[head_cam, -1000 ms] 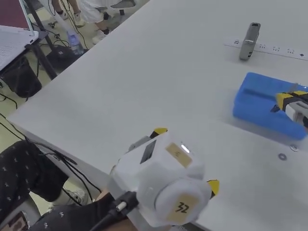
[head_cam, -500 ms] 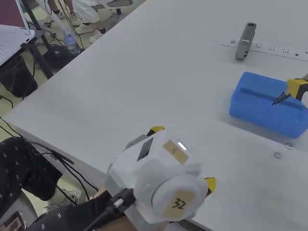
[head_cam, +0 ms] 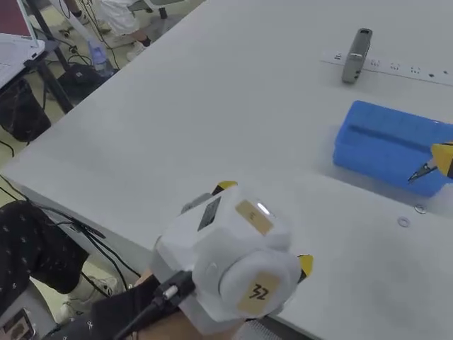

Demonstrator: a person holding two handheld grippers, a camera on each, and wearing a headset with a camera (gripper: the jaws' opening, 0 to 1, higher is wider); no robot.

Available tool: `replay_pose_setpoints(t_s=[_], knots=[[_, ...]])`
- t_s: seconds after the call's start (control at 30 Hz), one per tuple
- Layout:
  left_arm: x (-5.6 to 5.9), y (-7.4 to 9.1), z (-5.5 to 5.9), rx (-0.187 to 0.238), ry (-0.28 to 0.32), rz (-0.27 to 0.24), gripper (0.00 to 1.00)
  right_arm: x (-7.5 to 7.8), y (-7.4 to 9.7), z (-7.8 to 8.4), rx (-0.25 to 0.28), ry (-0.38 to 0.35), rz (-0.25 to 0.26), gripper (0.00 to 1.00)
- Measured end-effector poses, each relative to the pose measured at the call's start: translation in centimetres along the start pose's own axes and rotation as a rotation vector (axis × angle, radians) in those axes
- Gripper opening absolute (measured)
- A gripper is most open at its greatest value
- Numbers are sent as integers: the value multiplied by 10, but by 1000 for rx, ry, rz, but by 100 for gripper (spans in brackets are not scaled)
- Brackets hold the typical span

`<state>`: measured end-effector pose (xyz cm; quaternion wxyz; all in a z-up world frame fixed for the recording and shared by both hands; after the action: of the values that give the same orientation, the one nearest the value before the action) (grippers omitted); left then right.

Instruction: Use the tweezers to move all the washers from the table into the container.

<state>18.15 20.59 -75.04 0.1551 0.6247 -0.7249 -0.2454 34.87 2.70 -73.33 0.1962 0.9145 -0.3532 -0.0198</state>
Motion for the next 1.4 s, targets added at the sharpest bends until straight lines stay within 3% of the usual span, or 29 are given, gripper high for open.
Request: replay_pose_setpoints(t_s=[0.43, 0.63, 0.67, 0.9, 1.07, 1.27, 1.4], knots=[[-1, -1, 1, -11, -8, -7, 75, -12, 4, 41, -95, -12, -19, 2], [-1, -1, 2, -16, -8, -9, 75, -15, 2, 43, -103, 41, -16, 2], [-1, -1, 2, -16, -9, -9, 75, -16, 2, 46, -124, 53, -19, 2], [-1, -1, 2, -16, -7, -12, 75, -22, 2, 45, -67, 100, -10, 1], [-1, -1, 2, -13, -7, -9, 74, -25, -1, 44, -52, 85, -5, 1], [-3, 0, 0, -1, -3, -19, 74, -25, -1, 42, -63, 113, 7, 0], [-3, -1, 1, -6, -9, -17, 73, -20, 1, 43, -77, 87, 19, 1]])
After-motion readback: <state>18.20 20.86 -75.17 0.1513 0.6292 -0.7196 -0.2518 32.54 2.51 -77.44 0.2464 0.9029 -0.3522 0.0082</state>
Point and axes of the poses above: the centre of the closed fingertips' face, and the gripper's own axes: y roughly backward along the fingers, x roughly to its right, z roughly out of its underside, the point moved 5 cm from there along y, roughly backward along the fingers, and after that the axes turned 11 degrees about y, right-handed, at the moved point
